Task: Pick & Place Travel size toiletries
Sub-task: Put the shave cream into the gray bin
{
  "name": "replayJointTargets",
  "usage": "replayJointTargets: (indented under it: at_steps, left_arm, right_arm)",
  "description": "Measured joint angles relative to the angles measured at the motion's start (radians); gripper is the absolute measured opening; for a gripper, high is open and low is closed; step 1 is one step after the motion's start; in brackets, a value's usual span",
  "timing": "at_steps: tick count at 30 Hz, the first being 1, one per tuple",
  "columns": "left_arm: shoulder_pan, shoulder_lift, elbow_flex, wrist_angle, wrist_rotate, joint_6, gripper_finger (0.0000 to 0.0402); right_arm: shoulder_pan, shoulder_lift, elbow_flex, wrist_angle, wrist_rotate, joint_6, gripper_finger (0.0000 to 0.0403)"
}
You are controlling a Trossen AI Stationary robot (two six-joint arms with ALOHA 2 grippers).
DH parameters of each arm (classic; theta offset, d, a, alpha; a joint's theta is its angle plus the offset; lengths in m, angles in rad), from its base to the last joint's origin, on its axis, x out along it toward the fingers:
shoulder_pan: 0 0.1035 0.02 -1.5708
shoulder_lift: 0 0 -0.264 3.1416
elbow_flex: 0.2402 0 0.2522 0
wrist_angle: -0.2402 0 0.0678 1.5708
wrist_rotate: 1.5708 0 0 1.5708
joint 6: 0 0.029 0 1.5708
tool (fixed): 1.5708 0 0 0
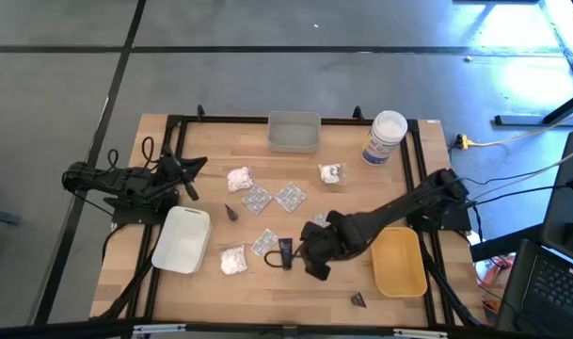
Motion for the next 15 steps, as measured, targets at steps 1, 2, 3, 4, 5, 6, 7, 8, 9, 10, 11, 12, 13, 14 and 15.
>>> replayJointTargets:
  at_steps: [1, 2, 3, 4, 5, 6, 7, 8, 9, 10, 11, 12, 13, 14, 15]
  left_arm:
    - [0.000, 0.000, 0.000, 0.000, 0.000, 0.001, 0.0012]
    - [0.000, 0.000, 0.000, 0.000, 0.000, 0.001, 0.0013]
    - [0.000, 0.000, 0.000, 0.000, 0.000, 0.001, 0.0013]
    - [0.000, 0.000, 0.000, -0.001, 0.001, 0.001, 0.0013]
    - [0.000, 0.000, 0.000, -0.001, 0.002, 0.001, 0.0012]
    - [0.000, 0.000, 0.000, -0.001, 0.002, 0.001, 0.0011]
    - [0.000, 0.000, 0.000, -0.001, 0.002, 0.001, 0.0011]
    - [0.000, 0.000, 0.000, -0.001, 0.002, 0.001, 0.0010]
    - [0.000, 0.000, 0.000, -0.001, 0.002, 0.001, 0.0010]
    - [0.000, 0.000, 0.000, -0.001, 0.002, 0.001, 0.0011]
    - [0.000, 0.000, 0.000, -0.001, 0.002, 0.001, 0.0011]
    - [0.000, 0.000, 0.000, -0.001, 0.002, 0.001, 0.0012]
    - [0.000, 0.000, 0.000, -0.001, 0.002, 0.001, 0.0013]
    - [0.000, 0.000, 0.000, -0.001, 0.002, 0.001, 0.0013]
    - [0.000, 0.000, 0.000, -0.001, 0.002, 0.001, 0.0012]
  right_arm:
    - [-0.012, -0.012, 0.000, 0.000, 0.001, -0.012, 0.0001]
    - [-0.024, -0.024, 0.000, 0.000, 0.002, -0.022, 0.0001]
    - [-0.037, -0.035, 0.000, -0.001, 0.002, -0.037, 0.0001]
    - [-0.051, -0.046, 0.000, -0.001, 0.002, -0.050, 0.0002]
    - [-0.065, -0.058, 0.000, -0.001, 0.002, -0.065, 0.0002]
    - [-0.080, -0.068, 0.000, -0.001, 0.002, -0.079, 0.0002]
    - [-0.095, -0.077, 0.000, -0.001, 0.002, -0.094, 0.0002]
    - [-0.110, -0.085, 0.000, -0.001, 0.002, -0.106, 0.0002]
    - [-0.126, -0.091, 0.000, -0.001, 0.002, -0.122, 0.0002]
    - [-0.141, -0.098, 0.000, 0.000, 0.002, -0.140, 0.0002]
    - [-0.158, -0.104, 0.000, 0.000, 0.002, -0.158, 0.0002]
    - [-0.176, -0.109, 0.000, 0.002, 0.002, -0.176, 0.0002]
    - [-0.193, -0.115, 0.000, 0.004, 0.001, -0.191, 0.0002]
    - [-0.212, -0.120, 0.000, 0.004, 0.001, -0.203, 0.0002]
    - [-0.230, -0.123, 0.000, 0.006, 0.001, -0.217, 0.0002]
